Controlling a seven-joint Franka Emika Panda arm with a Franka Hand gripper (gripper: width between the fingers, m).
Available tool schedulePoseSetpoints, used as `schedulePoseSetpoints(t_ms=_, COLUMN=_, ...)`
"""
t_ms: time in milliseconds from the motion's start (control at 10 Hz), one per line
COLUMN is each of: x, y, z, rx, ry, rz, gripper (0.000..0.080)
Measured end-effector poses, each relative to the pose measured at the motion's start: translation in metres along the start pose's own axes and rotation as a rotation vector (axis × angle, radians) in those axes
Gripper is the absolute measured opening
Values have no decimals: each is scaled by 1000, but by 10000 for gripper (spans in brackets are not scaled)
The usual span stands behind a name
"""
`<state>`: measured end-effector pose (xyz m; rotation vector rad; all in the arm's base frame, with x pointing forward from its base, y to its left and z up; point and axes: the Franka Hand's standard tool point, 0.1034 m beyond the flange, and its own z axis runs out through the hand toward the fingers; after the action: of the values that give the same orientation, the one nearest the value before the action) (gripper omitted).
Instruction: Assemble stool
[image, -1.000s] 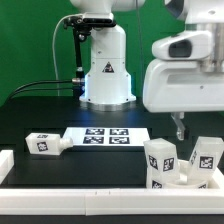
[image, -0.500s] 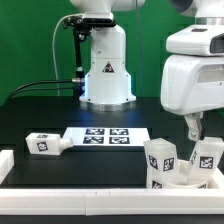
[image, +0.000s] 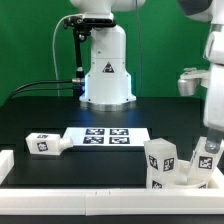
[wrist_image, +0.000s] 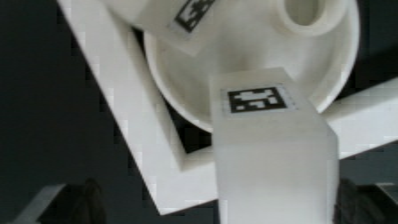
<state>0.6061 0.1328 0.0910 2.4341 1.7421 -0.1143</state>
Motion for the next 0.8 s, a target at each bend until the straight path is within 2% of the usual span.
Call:
schedulePoseSetpoints(t_ms=200, x=2, y=3, z=-1, rx=-21, ry=-2, rz=-85, gripper=649)
schedulePoseSetpoints(t_ms=400, x=-9, y=9, z=-1, rx=-21, ry=-2, rz=-97, gripper=649)
schedulePoseSetpoints(t_ms=800, x=-8, y=10, z=-9, rx=-26, ry=4, rz=-52, gripper=649)
